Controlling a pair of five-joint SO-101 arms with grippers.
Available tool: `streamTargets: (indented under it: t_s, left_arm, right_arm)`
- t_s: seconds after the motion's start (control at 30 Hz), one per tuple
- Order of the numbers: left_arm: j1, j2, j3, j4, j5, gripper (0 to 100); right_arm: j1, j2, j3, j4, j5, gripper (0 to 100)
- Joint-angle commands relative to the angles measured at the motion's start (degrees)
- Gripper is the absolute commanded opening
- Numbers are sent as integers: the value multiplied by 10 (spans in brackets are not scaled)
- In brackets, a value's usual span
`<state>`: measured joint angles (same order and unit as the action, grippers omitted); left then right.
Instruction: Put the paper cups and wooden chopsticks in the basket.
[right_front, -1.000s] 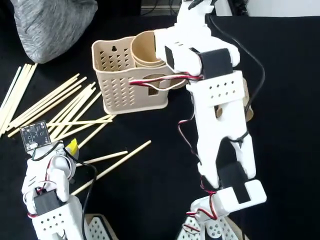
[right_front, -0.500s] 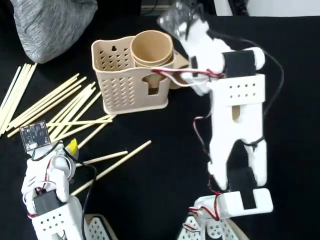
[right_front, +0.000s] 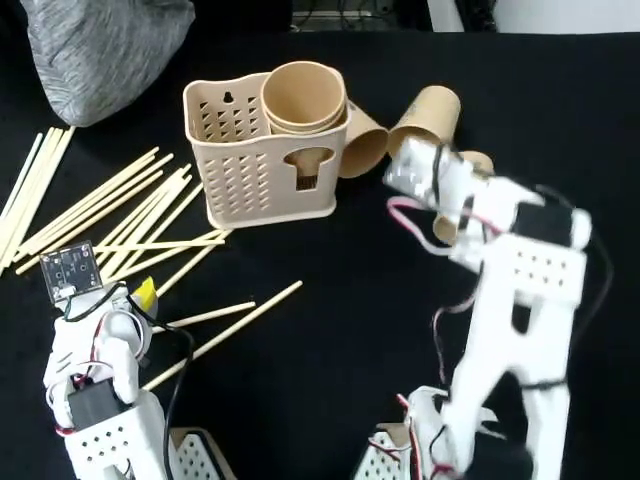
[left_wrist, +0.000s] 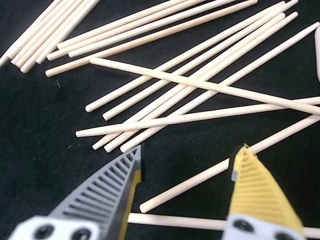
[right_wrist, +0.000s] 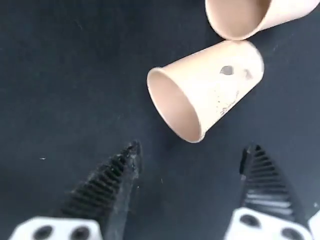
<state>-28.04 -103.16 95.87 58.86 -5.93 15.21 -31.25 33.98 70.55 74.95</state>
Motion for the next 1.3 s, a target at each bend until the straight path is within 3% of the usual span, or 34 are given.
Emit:
streamTargets:
  t_s: [0.0,0.27,0.37,0.47,0.53,0.8,0.97,1.1,1.27]
  left_arm:
    - [-3,-3,2,-12,-2,288]
    - [-3,-3,2,-12,-2,288]
    - [-3,-3,2,-12,-2,288]
    - [-3,-3,2,-12,-2,288]
    - [-3,-3,2,-12,-2,288]
    - [-3,-3,2,-12,-2,288]
    - [-3,-3,2,-12,-2,288]
    - [-3,-3,2,-12,-2,288]
    - [12,-3,5,-12,-2,288]
  right_arm:
    - [20,-37,157,-199,12,322]
    - [34,-5,417,-687,11,301]
    - [30,3,489,-848,11,172]
    - [31,-1,534,-947,11,4]
    - [36,-1,550,-972,11,38]
    - [78,-2,559,-977,9,11]
    - [123,-29,559,-963,-56,11]
    - [141,-108,541,-822,-92,11]
    - [123,-267,438,-502,-199,11]
